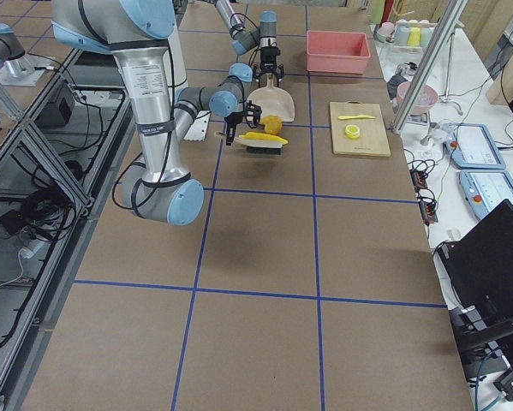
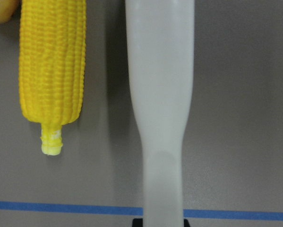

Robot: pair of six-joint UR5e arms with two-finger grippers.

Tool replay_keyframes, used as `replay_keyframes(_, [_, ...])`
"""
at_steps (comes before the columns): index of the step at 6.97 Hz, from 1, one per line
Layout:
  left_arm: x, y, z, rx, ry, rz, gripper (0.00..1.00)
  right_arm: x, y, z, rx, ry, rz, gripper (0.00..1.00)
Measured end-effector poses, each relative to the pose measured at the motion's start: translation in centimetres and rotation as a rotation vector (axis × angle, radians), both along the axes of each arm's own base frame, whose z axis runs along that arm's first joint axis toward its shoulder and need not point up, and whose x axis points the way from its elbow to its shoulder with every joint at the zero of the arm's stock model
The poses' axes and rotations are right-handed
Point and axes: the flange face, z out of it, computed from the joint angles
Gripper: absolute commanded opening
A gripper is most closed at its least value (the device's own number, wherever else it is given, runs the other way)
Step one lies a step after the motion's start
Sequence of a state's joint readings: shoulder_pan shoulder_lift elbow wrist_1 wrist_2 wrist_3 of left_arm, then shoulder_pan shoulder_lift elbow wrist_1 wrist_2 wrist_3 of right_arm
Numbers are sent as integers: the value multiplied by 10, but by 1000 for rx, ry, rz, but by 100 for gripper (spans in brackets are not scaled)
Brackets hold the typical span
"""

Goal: Sweep and dump trash into bin
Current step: 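Grasp the white-handled brush with the right gripper and bring it beside the corn, then sweep the corn, potato and ginger into the dustpan with the right-held brush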

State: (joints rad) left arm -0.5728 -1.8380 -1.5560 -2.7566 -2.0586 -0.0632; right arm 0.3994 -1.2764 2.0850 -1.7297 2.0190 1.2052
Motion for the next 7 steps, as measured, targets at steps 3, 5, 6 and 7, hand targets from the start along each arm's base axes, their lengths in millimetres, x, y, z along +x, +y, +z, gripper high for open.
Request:
replay_keyframes(3, [2,2,0,1,1,5,98,-32,-5,-13,-31,2,28,0])
replay_keyframes(5, [3,3,0,1,-1,6,98,-59,-10,-28,-52,0,45,0])
replay_keyframes(6, [3,3,1,1,-2,7,98,-71,-10,-38,-65,-4,53,0])
replay_keyframes(7, [4,4,1,0,-2,8,98,-78,-8,-48,-75,-11,58,0])
